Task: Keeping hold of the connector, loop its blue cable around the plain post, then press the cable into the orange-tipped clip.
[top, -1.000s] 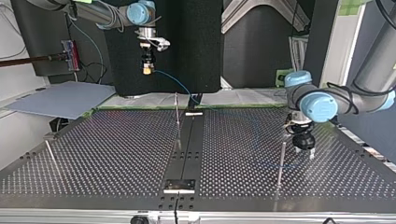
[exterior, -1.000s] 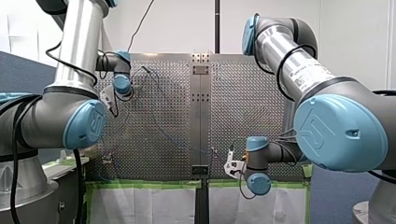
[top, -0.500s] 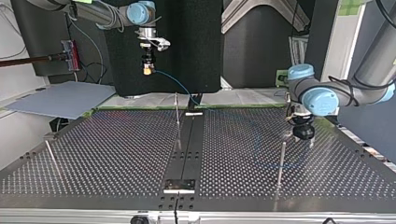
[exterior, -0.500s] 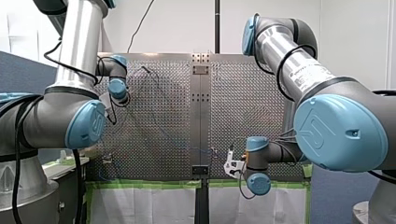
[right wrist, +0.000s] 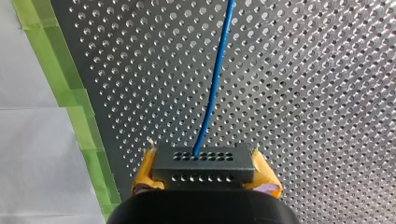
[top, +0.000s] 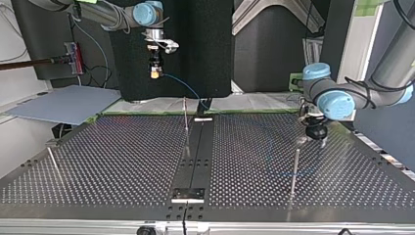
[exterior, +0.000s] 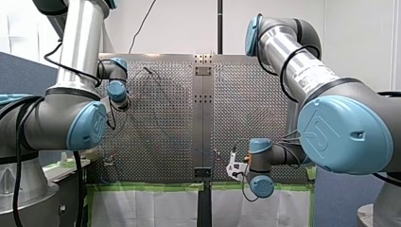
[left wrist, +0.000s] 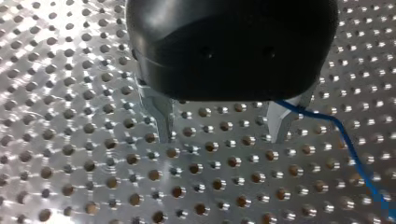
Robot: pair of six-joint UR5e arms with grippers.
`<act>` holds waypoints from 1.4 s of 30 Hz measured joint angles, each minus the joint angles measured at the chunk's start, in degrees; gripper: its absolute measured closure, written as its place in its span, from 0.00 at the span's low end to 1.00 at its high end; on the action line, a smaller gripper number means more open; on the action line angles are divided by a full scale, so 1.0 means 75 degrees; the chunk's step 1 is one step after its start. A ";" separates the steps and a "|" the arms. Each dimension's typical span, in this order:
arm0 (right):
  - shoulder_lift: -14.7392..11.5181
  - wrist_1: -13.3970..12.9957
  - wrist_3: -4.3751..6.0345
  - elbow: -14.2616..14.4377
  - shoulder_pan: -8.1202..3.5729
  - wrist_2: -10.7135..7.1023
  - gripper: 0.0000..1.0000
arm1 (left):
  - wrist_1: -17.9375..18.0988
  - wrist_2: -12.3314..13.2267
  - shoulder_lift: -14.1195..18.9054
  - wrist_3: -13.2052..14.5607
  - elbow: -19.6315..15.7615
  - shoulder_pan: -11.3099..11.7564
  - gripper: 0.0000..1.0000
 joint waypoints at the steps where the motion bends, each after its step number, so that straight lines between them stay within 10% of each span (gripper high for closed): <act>1: -0.0001 0.0000 0.0000 0.0000 0.0003 0.0000 1.00 | -0.0047 0.0014 -0.0021 0.0026 -0.0001 -0.0001 0.00; 15: 0.0001 0.0006 0.0001 0.0000 0.0028 0.0000 1.00 | -0.0273 0.0240 -0.0192 0.0182 -0.0082 -0.0011 0.00; 42: -0.0001 0.0023 0.0001 0.0000 0.0035 -0.0013 1.00 | 0.1521 0.2191 0.0151 -0.1736 -0.0789 0.0600 0.00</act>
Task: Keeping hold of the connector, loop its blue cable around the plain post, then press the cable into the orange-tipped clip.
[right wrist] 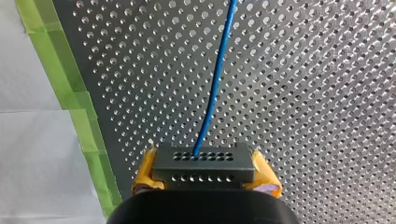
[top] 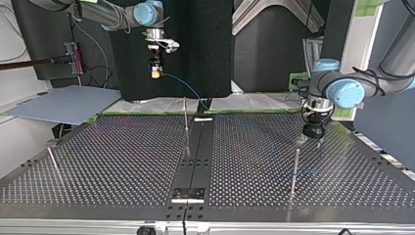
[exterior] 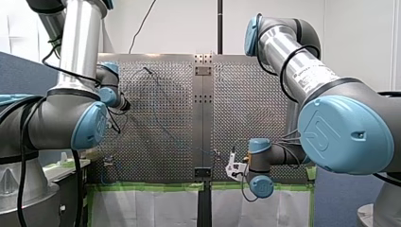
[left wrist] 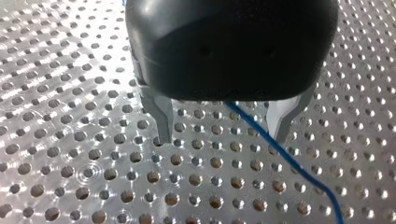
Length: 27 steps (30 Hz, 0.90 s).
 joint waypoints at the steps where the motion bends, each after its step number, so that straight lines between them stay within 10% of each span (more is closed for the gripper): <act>1: 0.0001 0.0000 0.0000 0.0000 0.0002 -0.0002 1.00 | 0.0067 0.0067 0.0009 -0.0067 -0.0052 0.0016 0.00; 14: -0.0001 0.0005 0.0000 -0.0002 0.0010 -0.0010 1.00 | 0.1086 0.0573 0.0062 -0.1137 -0.0625 0.0135 0.00; 27: 0.0000 0.0023 -0.0001 -0.0001 0.0010 -0.0010 1.00 | 0.0738 0.0336 0.0181 -0.2082 -0.0644 0.0357 0.00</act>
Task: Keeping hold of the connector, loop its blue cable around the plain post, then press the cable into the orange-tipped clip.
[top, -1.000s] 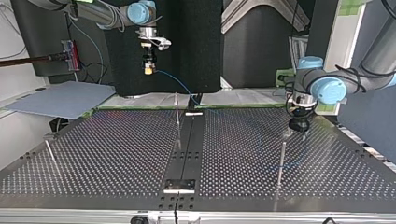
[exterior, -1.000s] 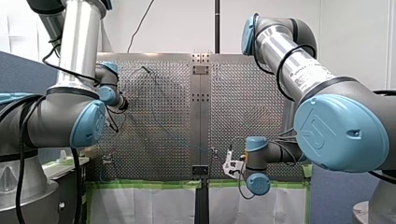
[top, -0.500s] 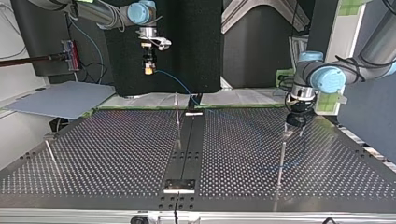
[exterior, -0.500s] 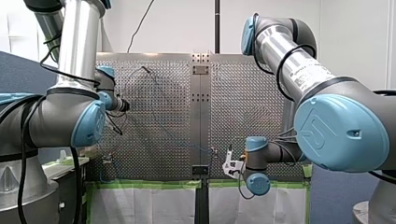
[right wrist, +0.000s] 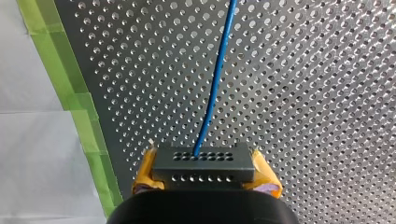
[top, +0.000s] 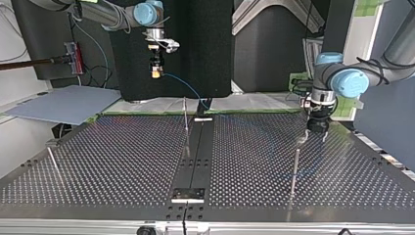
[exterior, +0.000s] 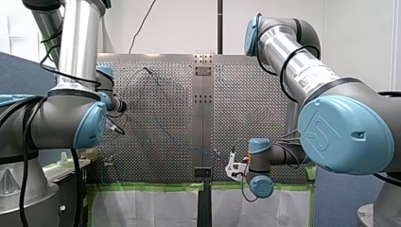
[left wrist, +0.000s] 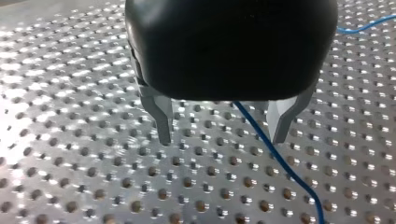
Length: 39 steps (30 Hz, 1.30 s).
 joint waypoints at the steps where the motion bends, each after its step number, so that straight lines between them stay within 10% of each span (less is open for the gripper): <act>1: 0.0000 0.0000 0.0000 0.0000 0.0000 -0.0001 1.00 | -0.0027 -0.0027 0.0036 -0.0036 -0.0010 0.0014 0.00; 25: 0.0001 0.0008 0.0062 -0.0033 0.0000 -0.0062 1.00 | -0.0389 0.0118 0.1422 0.0063 -0.0724 0.0056 0.00; 39: -0.0002 0.0190 0.0342 -0.0132 0.0002 -0.0260 1.00 | -0.1409 -0.0399 0.2506 0.1039 0.0074 -0.0038 0.00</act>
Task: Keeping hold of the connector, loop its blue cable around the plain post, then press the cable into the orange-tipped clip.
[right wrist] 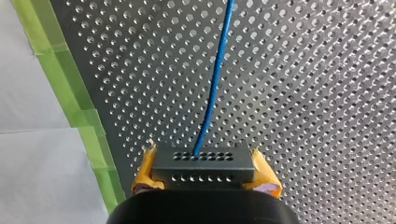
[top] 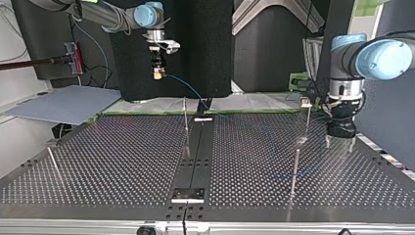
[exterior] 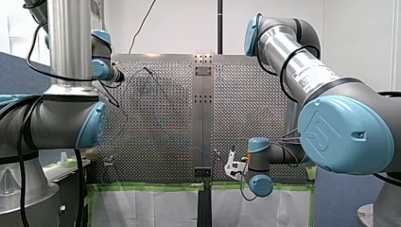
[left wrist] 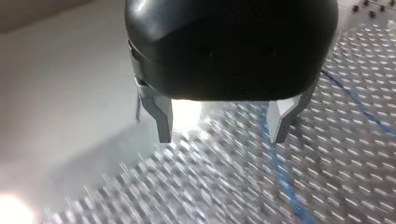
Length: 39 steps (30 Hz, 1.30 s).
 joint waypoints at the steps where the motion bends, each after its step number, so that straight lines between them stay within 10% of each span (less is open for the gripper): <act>1: 0.0000 0.0012 -0.0009 -0.0003 0.0004 -0.0019 1.00 | -0.0068 -0.0070 0.0071 0.0072 0.0073 -0.0015 0.00; 18: -0.0001 0.0002 -0.0043 -0.0007 0.0055 -0.0310 1.00 | -0.1488 -0.1483 0.1318 0.1490 0.1491 -0.0949 0.00; 39: -0.0001 0.0047 -0.0108 -0.0096 0.0139 -0.0396 1.00 | -0.3171 -0.3167 0.0670 0.3174 0.3174 -0.2631 0.00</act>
